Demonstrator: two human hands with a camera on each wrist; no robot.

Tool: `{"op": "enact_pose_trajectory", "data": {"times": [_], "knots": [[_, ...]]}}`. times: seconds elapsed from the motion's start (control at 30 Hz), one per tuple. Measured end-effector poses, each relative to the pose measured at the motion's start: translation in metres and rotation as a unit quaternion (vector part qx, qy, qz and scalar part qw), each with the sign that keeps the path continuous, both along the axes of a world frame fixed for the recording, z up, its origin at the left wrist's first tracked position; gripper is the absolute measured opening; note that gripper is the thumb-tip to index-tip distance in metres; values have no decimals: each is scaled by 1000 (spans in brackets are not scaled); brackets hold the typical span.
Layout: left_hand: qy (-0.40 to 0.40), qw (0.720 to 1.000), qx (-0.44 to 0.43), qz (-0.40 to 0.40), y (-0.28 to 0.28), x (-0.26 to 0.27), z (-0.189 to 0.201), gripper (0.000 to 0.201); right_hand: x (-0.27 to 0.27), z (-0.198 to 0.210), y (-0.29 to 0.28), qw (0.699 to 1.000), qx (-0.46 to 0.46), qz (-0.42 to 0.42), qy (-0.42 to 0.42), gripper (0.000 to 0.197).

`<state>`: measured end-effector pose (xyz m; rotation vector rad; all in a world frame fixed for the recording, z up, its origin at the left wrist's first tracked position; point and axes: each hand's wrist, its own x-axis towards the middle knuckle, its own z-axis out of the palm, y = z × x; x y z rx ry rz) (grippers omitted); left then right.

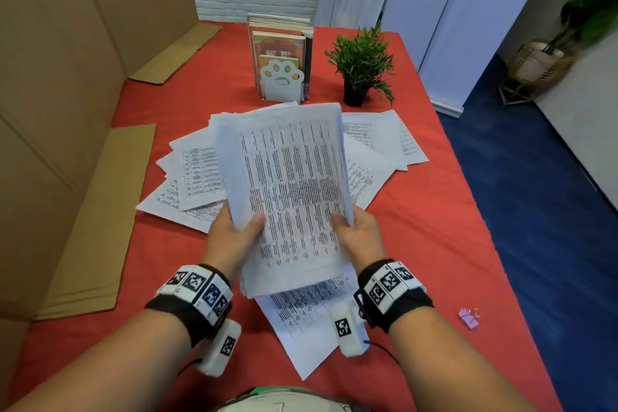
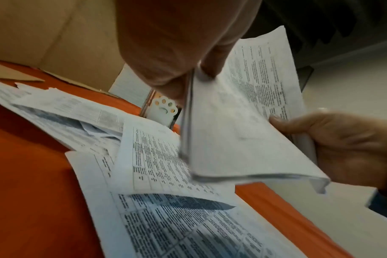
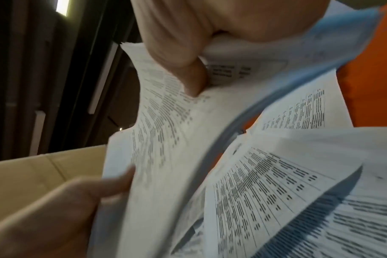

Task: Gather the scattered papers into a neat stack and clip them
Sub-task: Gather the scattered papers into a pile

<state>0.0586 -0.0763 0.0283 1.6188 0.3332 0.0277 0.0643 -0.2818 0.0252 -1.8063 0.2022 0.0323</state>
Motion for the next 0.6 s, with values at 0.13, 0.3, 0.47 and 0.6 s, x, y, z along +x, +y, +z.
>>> {"op": "enact_pose_trajectory", "data": {"times": [0.13,0.3,0.47,0.6], "knots": [[22,997,4,77,-3,4,-2,31,2,5,-7,996,35,66,46,7],[18,997,-2,69,-9,8,-7,24,3,-8,-11,997,-20,-15,71,17],[103,994,-25,-8,-13,14,-25,51,15,-12,-69,957,-189,-205,74,19],[159,983,90,35,11,20,-54,58,16,-16,-146,907,-274,-276,163,26]]}}
